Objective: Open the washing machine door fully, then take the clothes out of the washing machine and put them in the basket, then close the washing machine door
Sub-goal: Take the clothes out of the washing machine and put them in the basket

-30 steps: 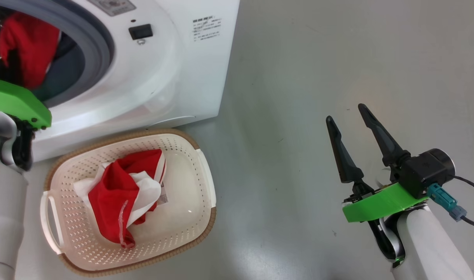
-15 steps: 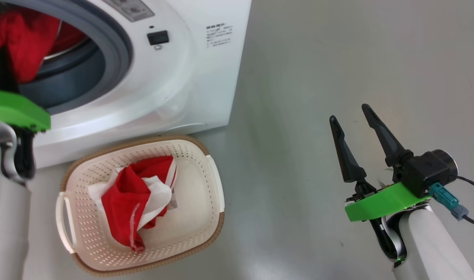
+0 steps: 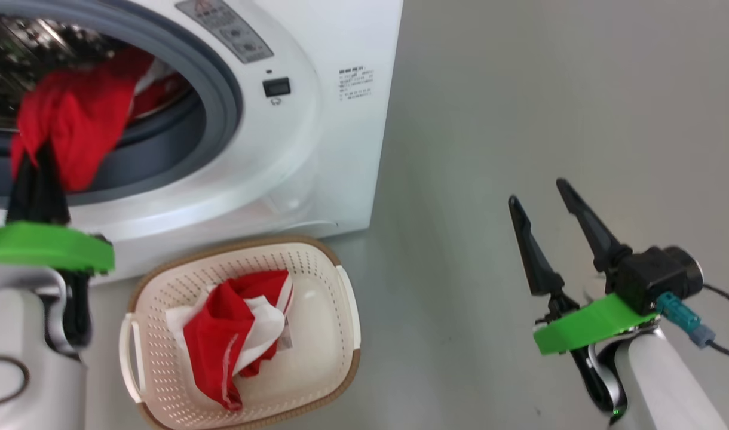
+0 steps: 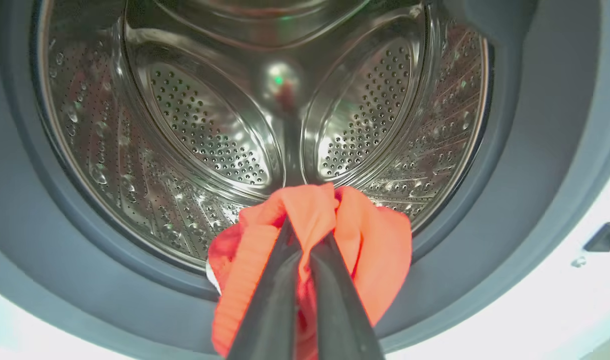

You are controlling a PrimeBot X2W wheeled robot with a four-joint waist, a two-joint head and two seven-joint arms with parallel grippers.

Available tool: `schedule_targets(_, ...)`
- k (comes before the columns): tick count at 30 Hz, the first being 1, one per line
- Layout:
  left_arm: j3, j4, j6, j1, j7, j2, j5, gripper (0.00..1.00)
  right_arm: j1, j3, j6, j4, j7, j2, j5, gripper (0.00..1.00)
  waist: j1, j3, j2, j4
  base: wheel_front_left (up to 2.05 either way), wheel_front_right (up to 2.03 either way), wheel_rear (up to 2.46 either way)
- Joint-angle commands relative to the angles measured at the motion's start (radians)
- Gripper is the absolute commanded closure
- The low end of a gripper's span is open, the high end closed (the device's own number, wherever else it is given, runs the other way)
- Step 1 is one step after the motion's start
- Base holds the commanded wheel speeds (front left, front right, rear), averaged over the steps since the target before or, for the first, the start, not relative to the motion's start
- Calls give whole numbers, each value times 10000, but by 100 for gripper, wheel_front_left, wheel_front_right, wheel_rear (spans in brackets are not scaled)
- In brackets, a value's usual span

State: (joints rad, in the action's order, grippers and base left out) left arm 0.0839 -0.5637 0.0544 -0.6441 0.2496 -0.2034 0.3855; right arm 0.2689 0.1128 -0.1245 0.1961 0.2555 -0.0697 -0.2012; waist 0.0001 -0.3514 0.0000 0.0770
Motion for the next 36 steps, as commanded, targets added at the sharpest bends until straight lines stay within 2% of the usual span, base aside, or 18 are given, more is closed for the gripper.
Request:
schedule_targets(1, 389, 388, 68, 253, 121, -346, -110, 100, -205, 235, -62, -164, 63, -67, -60, 0, -1, 377, 0, -106, 0, 0, 0)
schedule_targets(9, 875, 1420, 155, 1621, 121, 82, -476, 100, -621, 273, -62, -45, 63, -62, -83, 0, -1, 1250, 0, -106, 0, 0, 0)
schedule_targets(19, 1233, 2814, 179, 3125, 122, 344, -817, 100, -1150, 279, -62, 56, 63, -52, -90, 0, -1, 2310, 0, -17, 0, 0, 0)
schedule_targets(28, 1166, 4878, -44, 4346, -100, 700, -831, 100, -1533, 280, -62, 80, 63, -43, -99, 0, -1, 2940, 0, -15, 0, 0, 0)
schedule_targets(36, 1048, 6744, -310, 5188, -700, 871, -797, 100, -1672, 142, -62, -19, 63, -32, -96, 0, -1, 3001, 0, -29, 0, 0, 0)
